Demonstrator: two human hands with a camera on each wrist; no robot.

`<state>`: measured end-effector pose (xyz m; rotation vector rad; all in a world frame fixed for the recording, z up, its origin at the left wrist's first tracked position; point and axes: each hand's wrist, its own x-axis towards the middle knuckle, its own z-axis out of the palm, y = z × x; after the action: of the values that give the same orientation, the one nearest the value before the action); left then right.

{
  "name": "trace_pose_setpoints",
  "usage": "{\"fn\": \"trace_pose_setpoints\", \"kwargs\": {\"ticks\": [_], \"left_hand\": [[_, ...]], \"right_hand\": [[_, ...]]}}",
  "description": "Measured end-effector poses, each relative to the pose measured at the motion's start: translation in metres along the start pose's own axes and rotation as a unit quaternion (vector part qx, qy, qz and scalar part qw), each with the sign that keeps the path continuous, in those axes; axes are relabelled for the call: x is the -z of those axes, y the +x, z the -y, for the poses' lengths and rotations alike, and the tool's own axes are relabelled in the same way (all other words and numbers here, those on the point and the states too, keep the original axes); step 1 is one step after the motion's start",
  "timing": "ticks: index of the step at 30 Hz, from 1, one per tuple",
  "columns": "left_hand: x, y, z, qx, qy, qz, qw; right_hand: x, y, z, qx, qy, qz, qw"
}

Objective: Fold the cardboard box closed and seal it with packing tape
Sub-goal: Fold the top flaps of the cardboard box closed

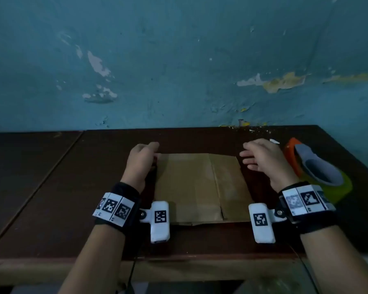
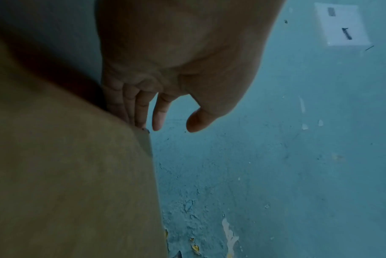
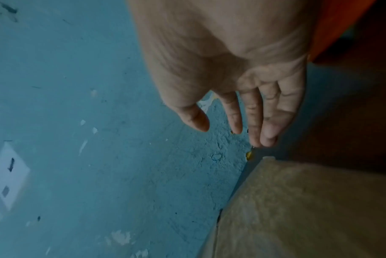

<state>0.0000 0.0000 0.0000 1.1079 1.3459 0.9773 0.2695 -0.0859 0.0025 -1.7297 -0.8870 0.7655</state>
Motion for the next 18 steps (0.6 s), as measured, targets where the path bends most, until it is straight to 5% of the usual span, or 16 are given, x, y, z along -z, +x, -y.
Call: {"fn": "trace_pose_setpoints", "kwargs": {"ticks": [8,12,18], "left_hand": [[-0.003,-0.006,0.005,-0.036,0.080,0.029,0.996],[-0.002,-0.010,0.006,-0.027,0.045,0.030,0.998],[-0.005,-0.015,-0.005,-0.035,-0.044,0.041,0.998]], "right_hand": [[-0.005,-0.002,-0.002,-0.019,0.012,0.019,1.000],[-0.006,0.000,-0.005,0.018,-0.047,-0.016,0.999],[-0.018,-0.004,0.004,0.004,-0.003,0.056,0.998]]}}
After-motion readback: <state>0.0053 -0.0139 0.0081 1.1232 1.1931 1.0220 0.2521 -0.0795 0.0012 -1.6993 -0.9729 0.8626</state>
